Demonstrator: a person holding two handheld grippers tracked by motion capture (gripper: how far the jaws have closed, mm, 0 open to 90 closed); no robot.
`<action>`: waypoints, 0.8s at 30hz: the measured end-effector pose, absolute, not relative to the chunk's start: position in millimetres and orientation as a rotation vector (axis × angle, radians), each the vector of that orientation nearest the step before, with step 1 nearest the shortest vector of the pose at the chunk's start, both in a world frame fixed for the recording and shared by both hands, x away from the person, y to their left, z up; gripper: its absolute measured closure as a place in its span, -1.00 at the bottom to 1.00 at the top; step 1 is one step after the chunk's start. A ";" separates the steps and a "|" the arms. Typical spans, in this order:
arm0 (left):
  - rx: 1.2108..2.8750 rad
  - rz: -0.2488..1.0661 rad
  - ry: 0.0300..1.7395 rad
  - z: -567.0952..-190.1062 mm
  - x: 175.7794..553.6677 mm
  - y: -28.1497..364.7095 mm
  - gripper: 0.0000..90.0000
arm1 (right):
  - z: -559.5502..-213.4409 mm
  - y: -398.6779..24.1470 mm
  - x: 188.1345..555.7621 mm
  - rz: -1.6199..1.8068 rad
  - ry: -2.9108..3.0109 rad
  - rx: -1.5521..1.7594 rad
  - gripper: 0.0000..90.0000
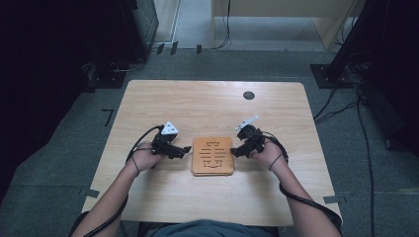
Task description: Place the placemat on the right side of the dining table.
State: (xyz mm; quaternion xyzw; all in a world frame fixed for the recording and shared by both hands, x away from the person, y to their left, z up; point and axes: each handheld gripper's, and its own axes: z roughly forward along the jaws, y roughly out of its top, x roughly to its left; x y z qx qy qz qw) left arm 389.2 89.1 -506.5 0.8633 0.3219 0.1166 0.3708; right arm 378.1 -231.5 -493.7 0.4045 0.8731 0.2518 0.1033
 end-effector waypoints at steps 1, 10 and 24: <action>2.214 0.299 0.826 -506.5 389.2 89.1 -0.71 | -493.6 -231.5 378.5 0.751 2.575 1.186 -0.69; 2.222 0.301 0.823 -506.7 387.9 89.9 -0.71 | -491.7 -226.4 379.0 0.775 2.576 1.158 -0.69; 2.217 0.305 0.826 -506.4 387.5 90.3 -0.71 | -491.9 -225.8 379.3 0.758 2.574 1.159 -0.68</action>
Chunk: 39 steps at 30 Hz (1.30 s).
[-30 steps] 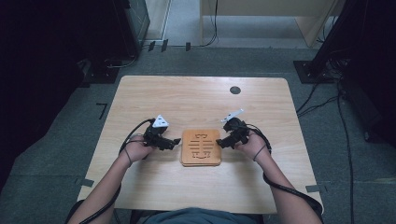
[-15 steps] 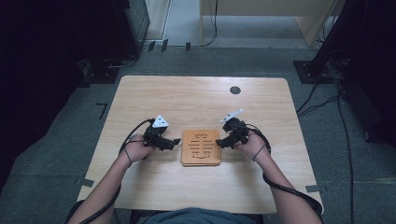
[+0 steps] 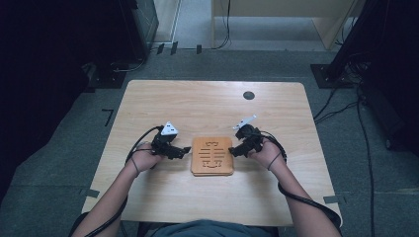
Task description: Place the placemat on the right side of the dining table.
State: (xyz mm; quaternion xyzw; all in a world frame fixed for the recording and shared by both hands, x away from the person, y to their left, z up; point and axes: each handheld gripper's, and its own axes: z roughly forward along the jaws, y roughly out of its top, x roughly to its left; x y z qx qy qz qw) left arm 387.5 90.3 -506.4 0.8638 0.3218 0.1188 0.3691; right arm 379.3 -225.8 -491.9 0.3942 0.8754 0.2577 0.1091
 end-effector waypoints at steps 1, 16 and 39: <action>2.216 0.305 0.826 -506.5 387.3 90.3 -0.71 | -491.9 -225.4 379.3 0.759 2.575 1.156 -0.69; 2.219 0.310 0.828 -505.8 383.4 92.9 -0.71 | -492.1 -216.4 382.7 0.764 2.572 1.121 -0.69; 2.205 0.318 0.846 -506.3 376.4 99.5 -0.71 | -492.8 -197.5 389.5 0.780 2.566 1.087 -0.69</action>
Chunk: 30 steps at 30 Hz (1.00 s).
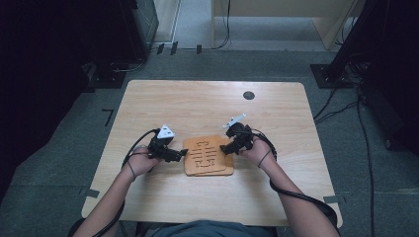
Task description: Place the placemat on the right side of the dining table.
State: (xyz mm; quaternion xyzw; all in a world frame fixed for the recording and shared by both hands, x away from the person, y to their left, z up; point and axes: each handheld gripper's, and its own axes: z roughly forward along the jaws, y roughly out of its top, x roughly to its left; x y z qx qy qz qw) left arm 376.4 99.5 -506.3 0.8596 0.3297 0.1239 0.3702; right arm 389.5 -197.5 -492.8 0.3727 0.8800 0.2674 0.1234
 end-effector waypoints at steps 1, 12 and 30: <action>2.206 0.316 0.844 -506.3 376.2 99.4 -0.71 | -492.9 -196.6 389.6 0.781 2.559 1.089 -0.69; 2.197 0.304 0.858 -507.1 377.0 101.7 -0.71 | -490.1 -196.2 389.3 0.795 2.547 1.102 -0.68; 2.212 0.300 0.854 -511.9 377.9 102.2 -0.71 | -473.8 -192.7 385.2 0.898 2.550 1.134 -0.68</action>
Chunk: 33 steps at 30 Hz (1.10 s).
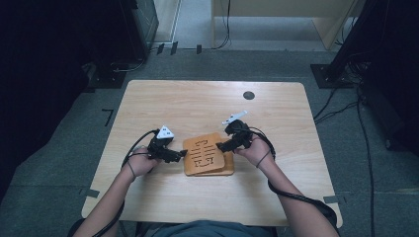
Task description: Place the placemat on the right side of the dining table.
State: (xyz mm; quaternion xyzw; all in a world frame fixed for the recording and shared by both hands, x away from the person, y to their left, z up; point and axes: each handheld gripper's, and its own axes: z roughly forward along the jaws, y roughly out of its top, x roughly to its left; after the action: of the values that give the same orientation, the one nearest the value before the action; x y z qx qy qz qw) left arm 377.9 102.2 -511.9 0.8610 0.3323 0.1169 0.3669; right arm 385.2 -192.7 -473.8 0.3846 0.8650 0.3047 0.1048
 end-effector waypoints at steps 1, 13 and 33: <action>2.208 0.297 0.860 -511.6 378.0 102.1 -0.71 | -473.1 -191.3 384.5 0.902 2.548 1.143 -0.68; 2.203 0.260 0.870 -513.1 381.1 103.4 -0.73 | -472.3 -181.3 378.4 0.890 2.589 1.141 -0.56; 2.236 0.247 0.860 -511.3 385.6 98.3 -0.76 | -479.0 -171.1 377.4 0.902 2.645 1.256 -0.31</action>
State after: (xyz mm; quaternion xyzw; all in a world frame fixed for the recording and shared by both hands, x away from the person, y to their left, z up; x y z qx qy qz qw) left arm 385.6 98.3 -511.3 0.8667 0.3334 0.0958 0.3586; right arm 377.4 -171.1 -479.0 0.4096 0.8626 0.2943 0.0389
